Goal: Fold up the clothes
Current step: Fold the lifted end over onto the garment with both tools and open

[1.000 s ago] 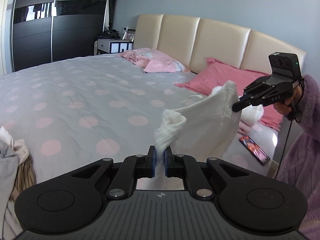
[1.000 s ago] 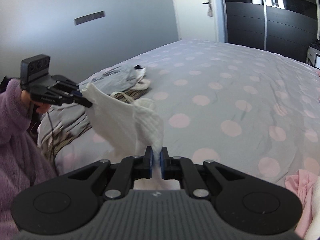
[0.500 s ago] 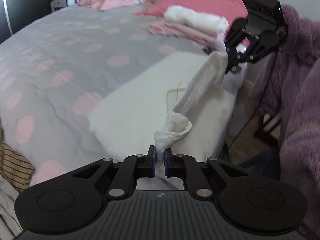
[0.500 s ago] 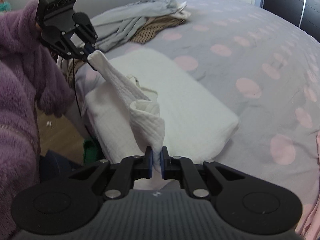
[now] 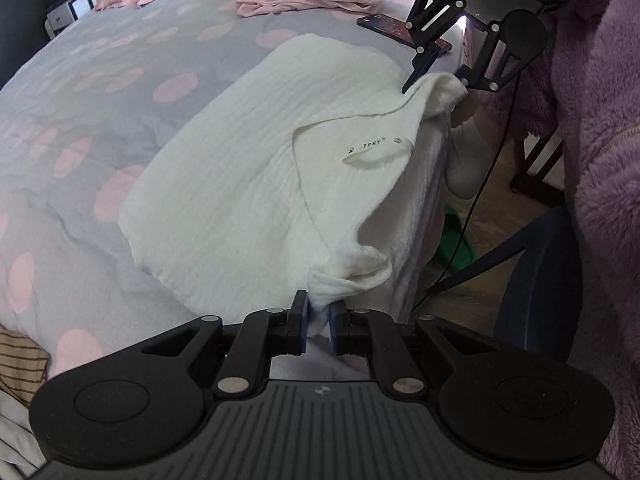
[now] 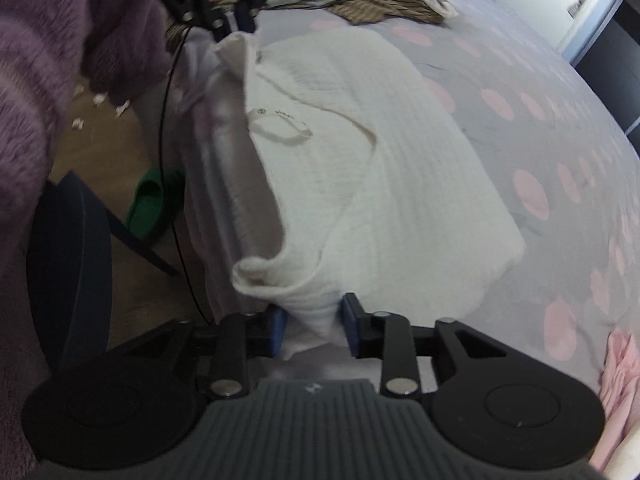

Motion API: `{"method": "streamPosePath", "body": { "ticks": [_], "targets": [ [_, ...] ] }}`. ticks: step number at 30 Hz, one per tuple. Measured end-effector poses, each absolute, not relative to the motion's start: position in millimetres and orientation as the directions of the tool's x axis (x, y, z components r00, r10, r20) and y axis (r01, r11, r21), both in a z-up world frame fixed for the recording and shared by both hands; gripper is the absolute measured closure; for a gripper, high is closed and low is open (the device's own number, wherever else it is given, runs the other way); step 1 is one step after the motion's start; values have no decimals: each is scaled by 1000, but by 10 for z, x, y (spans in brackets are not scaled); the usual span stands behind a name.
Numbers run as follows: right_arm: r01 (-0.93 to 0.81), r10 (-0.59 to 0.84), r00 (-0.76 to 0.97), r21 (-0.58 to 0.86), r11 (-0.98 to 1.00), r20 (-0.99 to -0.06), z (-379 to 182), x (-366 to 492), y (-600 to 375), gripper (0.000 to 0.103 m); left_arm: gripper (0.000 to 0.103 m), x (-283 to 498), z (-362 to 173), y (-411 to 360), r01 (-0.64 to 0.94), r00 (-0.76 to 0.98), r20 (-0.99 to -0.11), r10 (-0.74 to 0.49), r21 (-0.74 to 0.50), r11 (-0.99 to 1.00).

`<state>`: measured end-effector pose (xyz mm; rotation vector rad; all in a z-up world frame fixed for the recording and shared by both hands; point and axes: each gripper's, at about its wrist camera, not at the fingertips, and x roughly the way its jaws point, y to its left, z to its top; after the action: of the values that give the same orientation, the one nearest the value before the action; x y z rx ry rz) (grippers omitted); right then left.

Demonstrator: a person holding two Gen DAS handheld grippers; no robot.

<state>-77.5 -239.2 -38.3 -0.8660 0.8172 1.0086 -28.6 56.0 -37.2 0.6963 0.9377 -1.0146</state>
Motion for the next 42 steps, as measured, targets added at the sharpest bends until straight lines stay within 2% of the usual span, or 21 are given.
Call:
{"method": "streamPosePath", "body": {
  "ticks": [5, 10, 14, 17, 24, 25, 26, 28, 30, 33, 37, 39, 41, 42],
  "targets": [
    [-942, 350, 302, -223, 250, -887, -324, -899, -2443, 65, 78, -497, -320, 489, 944, 208, -900, -382, 83, 320],
    [-951, 405, 253, -148, 271, -879, -169, -957, -2537, 65, 74, -707, -242, 439, 957, 204, -890, -409, 93, 276],
    [-924, 487, 298, -122, 361, -821, -25, -1013, -2553, 67, 62, -825, -191, 382, 941, 287, -864, -414, 173, 292],
    [-898, 482, 340, -125, 423, -807, -52, -1039, -2487, 67, 60, -879, -198, 331, 923, 350, -849, -395, 240, 301],
    [-917, 350, 362, -262, 302, -864, -492, -1177, -2160, 68, 61, -833, -501, 193, 899, 416, -871, -263, 350, 262],
    [-917, 332, 363, -269, 296, -871, -535, -1159, -2156, 72, 64, -844, -520, 186, 902, 413, -872, -265, 351, 250],
    [-917, 323, 358, -265, 298, -876, -559, -1138, -2161, 75, 71, -848, -531, 173, 904, 410, -872, -268, 351, 242],
    [-917, 324, 337, -231, 324, -884, -553, -1088, -2194, 83, 75, -831, -519, 155, 908, 397, -875, -277, 331, 257],
    [-914, 317, 333, -222, 340, -888, -561, -1055, -2224, 87, 83, -815, -478, 158, 915, 372, -880, -296, 293, 279],
    [-916, 276, 324, -228, 329, -905, -666, -1048, -2238, 88, 85, -784, -462, 143, 923, 330, -889, -317, 234, 305],
    [-919, 226, 315, -237, 315, -922, -763, -1059, -2214, 87, 85, -731, -532, 120, 929, 304, -905, -297, 212, 304],
    [-923, 244, 298, -214, 319, -923, -712, -1072, -2252, 87, 83, -708, -491, 138, 926, 295, -905, -306, 191, 326],
    [-917, 272, 304, -203, 344, -913, -592, -1089, -2325, 84, 79, -713, -401, 180, 927, 272, -898, -344, 150, 343],
    [-911, 284, 313, -202, 359, -906, -527, -1099, -2367, 79, 79, -728, -345, 192, 931, 257, -891, -374, 124, 344]
  ]
}}
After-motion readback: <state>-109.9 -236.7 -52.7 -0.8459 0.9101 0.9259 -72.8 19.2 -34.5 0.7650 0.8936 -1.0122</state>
